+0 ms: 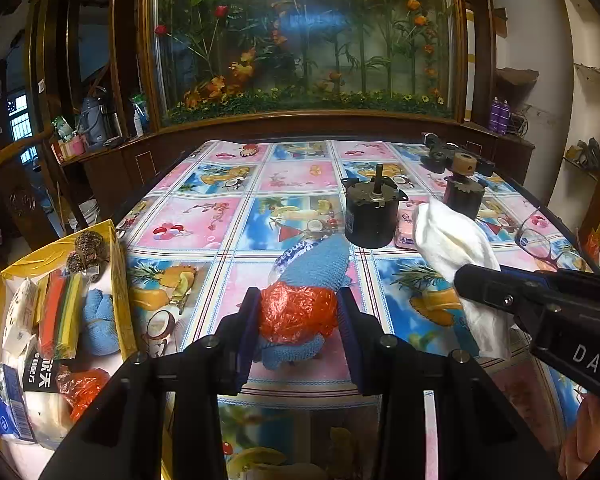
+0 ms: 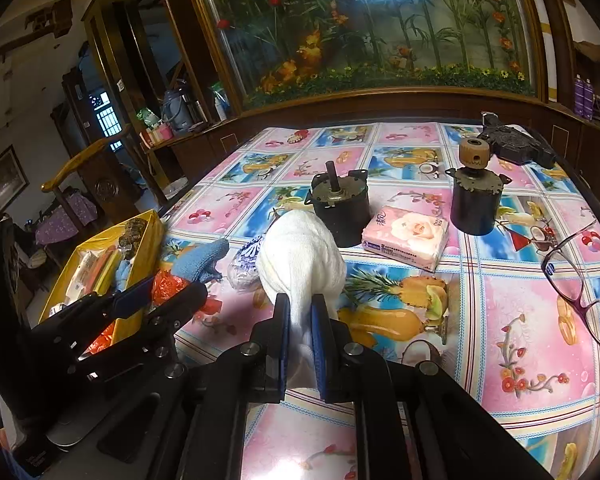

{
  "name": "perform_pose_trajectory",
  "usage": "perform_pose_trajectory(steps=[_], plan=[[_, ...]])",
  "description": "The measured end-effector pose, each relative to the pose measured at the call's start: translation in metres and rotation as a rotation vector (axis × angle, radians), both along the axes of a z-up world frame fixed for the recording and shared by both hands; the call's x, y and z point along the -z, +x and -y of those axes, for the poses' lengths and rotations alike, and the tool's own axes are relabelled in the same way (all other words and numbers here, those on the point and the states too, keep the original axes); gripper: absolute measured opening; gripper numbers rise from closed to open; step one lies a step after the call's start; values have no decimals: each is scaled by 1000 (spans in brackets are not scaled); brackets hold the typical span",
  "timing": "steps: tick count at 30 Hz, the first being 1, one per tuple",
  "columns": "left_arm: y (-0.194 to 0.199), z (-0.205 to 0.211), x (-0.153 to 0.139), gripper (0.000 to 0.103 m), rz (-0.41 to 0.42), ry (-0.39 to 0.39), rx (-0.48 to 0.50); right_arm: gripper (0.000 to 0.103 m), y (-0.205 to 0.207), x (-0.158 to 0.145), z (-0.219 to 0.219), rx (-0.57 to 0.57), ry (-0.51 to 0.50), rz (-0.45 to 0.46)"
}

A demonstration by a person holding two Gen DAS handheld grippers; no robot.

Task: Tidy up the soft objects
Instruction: 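Carry the white cloth and blue knit cloth over the box with both tools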

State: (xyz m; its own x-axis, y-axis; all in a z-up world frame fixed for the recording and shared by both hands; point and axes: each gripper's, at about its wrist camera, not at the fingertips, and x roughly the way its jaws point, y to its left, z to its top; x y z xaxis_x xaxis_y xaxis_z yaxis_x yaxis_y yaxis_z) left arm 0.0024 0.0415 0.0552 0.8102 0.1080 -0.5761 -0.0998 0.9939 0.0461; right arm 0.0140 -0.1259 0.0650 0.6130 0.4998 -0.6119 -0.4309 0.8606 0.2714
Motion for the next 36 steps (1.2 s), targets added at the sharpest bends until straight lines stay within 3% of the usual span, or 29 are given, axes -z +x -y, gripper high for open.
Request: perform_pose_trajectory(steps=[19,24,30,36], plan=[[2,-3,1,37,-12,-25,3,11,9,7,3,13,-5,-37],[-2,-9,-2,37,4,-49,-15,11,4,2,3,4,8,-5],[-23,-26,-13,37,10,-91,-30,11,3,5,-7,22,-27,6],[-52,-72,-32,37,24,-162,-85,11,-7,-1,-32,-36,32,-12]])
